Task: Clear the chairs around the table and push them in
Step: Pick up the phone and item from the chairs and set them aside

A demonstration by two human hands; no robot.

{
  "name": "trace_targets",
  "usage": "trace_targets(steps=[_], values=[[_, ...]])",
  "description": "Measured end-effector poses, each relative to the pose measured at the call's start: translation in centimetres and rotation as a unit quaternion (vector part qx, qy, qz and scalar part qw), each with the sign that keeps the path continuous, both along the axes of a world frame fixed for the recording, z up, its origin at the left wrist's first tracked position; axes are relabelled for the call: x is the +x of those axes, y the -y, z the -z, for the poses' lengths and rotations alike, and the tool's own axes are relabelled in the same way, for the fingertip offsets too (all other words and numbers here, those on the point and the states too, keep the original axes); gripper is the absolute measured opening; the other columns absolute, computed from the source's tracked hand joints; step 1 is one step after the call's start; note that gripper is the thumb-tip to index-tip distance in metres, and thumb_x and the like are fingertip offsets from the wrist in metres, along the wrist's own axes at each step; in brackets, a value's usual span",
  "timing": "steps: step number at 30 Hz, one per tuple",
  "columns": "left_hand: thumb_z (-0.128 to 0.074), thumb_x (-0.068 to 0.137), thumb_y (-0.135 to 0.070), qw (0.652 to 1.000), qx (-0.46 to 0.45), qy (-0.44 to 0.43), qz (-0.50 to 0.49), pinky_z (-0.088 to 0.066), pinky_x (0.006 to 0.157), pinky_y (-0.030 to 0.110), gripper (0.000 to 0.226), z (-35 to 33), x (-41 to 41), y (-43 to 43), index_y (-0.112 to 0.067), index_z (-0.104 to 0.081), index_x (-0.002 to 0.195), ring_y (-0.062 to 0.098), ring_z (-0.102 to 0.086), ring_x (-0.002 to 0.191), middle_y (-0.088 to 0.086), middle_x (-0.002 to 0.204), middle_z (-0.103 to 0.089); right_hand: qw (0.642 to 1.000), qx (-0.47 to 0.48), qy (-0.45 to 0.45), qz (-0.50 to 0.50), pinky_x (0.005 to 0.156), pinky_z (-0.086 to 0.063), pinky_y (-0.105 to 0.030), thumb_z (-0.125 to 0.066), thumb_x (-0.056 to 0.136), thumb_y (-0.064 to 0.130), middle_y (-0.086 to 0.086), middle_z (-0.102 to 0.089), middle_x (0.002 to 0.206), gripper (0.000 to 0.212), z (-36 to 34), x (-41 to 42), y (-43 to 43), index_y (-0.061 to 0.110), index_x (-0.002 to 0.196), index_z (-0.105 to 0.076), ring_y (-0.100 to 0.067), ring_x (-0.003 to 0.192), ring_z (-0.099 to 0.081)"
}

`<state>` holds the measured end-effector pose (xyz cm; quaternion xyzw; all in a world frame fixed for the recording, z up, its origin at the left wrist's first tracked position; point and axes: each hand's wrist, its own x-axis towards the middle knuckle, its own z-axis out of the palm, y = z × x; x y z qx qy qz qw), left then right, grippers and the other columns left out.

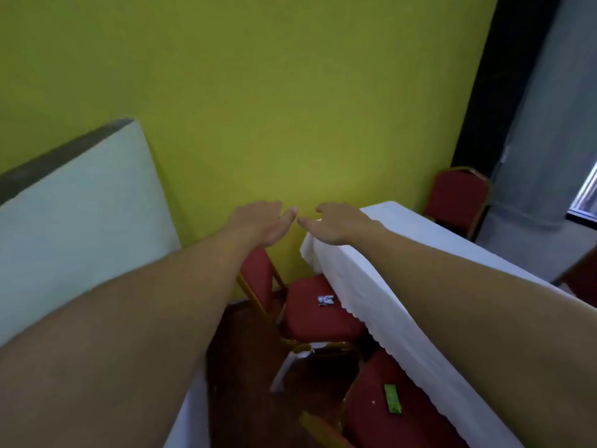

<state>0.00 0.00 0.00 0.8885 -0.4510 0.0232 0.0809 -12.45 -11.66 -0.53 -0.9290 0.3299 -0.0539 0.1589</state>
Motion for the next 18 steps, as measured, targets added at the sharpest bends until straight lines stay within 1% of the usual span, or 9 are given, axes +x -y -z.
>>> trace_targets(steps=[4, 8, 12, 14, 16, 18], values=[[-0.017, 0.101, -0.062, 0.999, 0.015, -0.007, 0.033, -0.040, 0.105, 0.045, 0.070, 1.2, -1.3, 3.8, -0.016, -0.044, 0.148, 0.030, -0.046, 0.135, 0.010, 0.150, -0.048, 0.999, -0.026, -0.006, 0.037, 0.112, -0.035, -0.047, -0.035, 0.093, 0.073, -0.006, -0.037, 0.160, 0.082, 0.9, -2.6, 2.7, 0.021, 0.156, -0.033, -0.031, 0.144, -0.037], [-0.015, 0.100, -0.062, 0.996, 0.014, -0.013, 0.085, -0.040, 0.105, 0.046, 0.068, 2.4, -2.7, 7.9, -0.022, -0.047, 0.145, 0.029, -0.047, 0.134, 0.007, 0.148, -0.050, 0.996, -0.036, -0.018, 0.074, 0.109, -0.038, -0.047, -0.033, 0.090, 0.076, -0.006, -0.045, 0.154, 0.083, 2.4, -4.9, 5.8, 0.024, 0.155, -0.035, -0.032, 0.139, -0.043], [-0.011, 0.095, -0.066, 0.993, 0.016, -0.017, 0.118, -0.044, 0.097, 0.048, 0.073, 3.1, -3.8, 11.4, -0.022, -0.054, 0.133, 0.030, -0.054, 0.121, 0.006, 0.136, -0.058, 0.994, -0.019, -0.027, 0.106, 0.110, -0.038, -0.048, -0.034, 0.087, 0.078, -0.004, -0.049, 0.152, 0.085, 3.5, -7.1, 8.9, 0.027, 0.155, -0.034, -0.031, 0.139, -0.043], [-0.010, 0.093, -0.069, 0.992, 0.019, -0.019, 0.122, -0.044, 0.099, 0.048, 0.076, 3.2, -4.4, 13.0, -0.024, -0.051, 0.140, 0.029, -0.053, 0.125, 0.005, 0.141, -0.056, 0.992, -0.017, -0.026, 0.119, 0.110, -0.037, -0.048, -0.034, 0.088, 0.078, -0.004, -0.048, 0.152, 0.084, 3.8, -8.2, 10.3, 0.027, 0.155, -0.035, -0.031, 0.139, -0.043], [-0.012, 0.096, -0.068, 0.992, 0.022, -0.016, 0.127, -0.042, 0.102, 0.047, 0.073, 3.4, -5.0, 14.5, -0.028, -0.044, 0.148, 0.028, -0.050, 0.131, 0.003, 0.149, -0.051, 0.991, -0.018, -0.025, 0.134, 0.109, -0.038, -0.048, -0.035, 0.088, 0.077, -0.005, -0.048, 0.152, 0.083, 4.0, -9.2, 11.5, 0.027, 0.154, -0.036, -0.032, 0.139, -0.043], [-0.013, 0.098, -0.067, 0.991, 0.023, -0.012, 0.135, -0.041, 0.104, 0.045, 0.071, 3.7, -5.9, 15.9, -0.027, -0.040, 0.151, 0.026, -0.047, 0.135, 0.002, 0.152, -0.048, 0.989, -0.016, -0.019, 0.145, 0.109, -0.038, -0.048, -0.035, 0.089, 0.076, -0.005, -0.048, 0.152, 0.082, 4.2, -10.2, 12.6, 0.026, 0.154, -0.036, -0.032, 0.138, -0.044]])
